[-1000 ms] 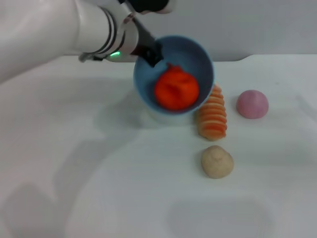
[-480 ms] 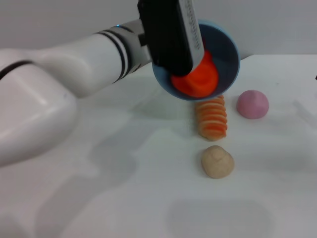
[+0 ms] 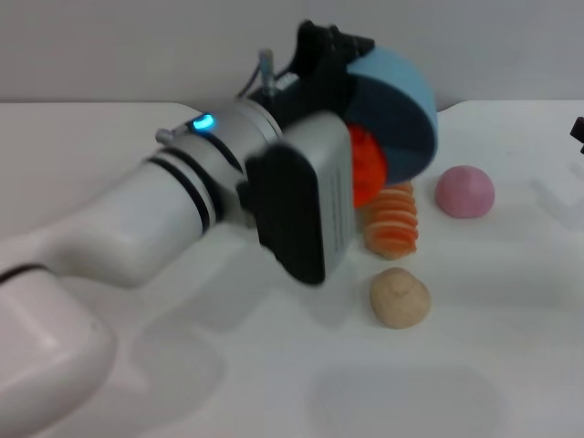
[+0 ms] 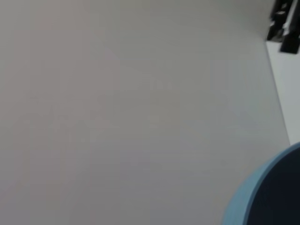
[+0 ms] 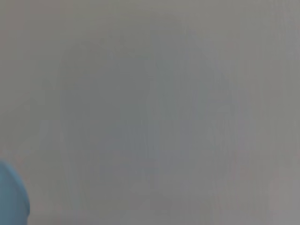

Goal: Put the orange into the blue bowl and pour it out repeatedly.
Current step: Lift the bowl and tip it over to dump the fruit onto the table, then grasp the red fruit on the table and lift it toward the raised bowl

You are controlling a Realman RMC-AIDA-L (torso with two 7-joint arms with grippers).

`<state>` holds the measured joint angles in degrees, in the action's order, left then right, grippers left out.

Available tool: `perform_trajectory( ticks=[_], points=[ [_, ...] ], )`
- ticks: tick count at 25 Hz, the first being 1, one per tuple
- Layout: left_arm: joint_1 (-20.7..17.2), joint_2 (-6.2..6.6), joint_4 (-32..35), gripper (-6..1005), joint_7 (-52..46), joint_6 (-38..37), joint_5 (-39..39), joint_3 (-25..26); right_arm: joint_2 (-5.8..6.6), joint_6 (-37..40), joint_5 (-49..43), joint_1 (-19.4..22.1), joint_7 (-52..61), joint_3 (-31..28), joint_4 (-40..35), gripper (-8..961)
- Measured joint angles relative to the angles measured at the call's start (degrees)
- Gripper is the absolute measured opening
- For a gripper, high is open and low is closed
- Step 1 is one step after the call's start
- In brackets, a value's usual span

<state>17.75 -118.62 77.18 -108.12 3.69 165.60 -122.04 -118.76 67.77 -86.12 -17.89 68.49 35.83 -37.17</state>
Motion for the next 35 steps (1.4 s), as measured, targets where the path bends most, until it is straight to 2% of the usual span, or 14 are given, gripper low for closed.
perform_trajectory(
  ticks=[4,8,13,16,17,18,19,20,23,25,29,35],
  points=[
    [-1.31,-0.21,-0.07,-1,3.87,1.95,-0.04,-2.61,0.01,0.0,0.0,-0.19,0.01,0.19,0.07,738],
    [-1.31,-0.22,-0.17,-1,2.9,3.39,-2.01,-2.43,-0.02,-0.01,0.0,-0.08,0.11,0.03,0.05,738],
    [0.13,-0.2,0.14,-1,0.28,2.14,-13.4,0.9,0.0,0.17,-0.1,0.03,2.33,0.11,0.07,737],
    [2.15,-0.03,1.7,-1,-4.05,-7.17,-21.54,6.36,0.26,0.75,-0.63,0.17,9.33,0.13,-1.16,737],
    [4.27,0.07,2.3,-1,-8.42,-16.54,-24.15,11.32,0.3,0.88,-0.81,0.32,11.78,0.12,-2.22,737],
    [5.91,0.11,2.3,-1,-11.61,-22.29,-24.53,14.33,0.33,1.05,-0.99,0.58,14.39,0.11,-3.53,737],
    [5.91,0.11,2.3,-1,-11.61,-22.29,-24.53,14.33,0.34,1.36,-1.22,0.82,16.48,0.18,-4.83,737],
    [7.38,0.18,2.31,-1,-14.48,-27.22,-24.71,16.8,0.35,2.01,-1.86,1.13,18.36,0.43,-6.41,737],
    [13.72,0.37,0.05,-1,-24.97,-41.91,-23.53,24.29,0.36,4.09,-6.4,1.08,23.33,0.87,-10.4,738],
    [17.73,0.42,-2.77,-1,-29.7,-48.53,-22.8,28.02,0.36,5.6,-11.6,0.27,28.12,0.98,-13.11,738],
    [23.84,0.45,-7.73,0,-36.93,-56.18,-21.08,31.58,0.38,9.33,-19.93,-1.27,38.26,1.02,-18.99,738],
    [30.4,0.43,-11.97,0,-47.31,-64.29,-11.85,34.77,0.64,16.12,-28.91,-4.41,45.21,1.01,-22.67,738]
  ],
)
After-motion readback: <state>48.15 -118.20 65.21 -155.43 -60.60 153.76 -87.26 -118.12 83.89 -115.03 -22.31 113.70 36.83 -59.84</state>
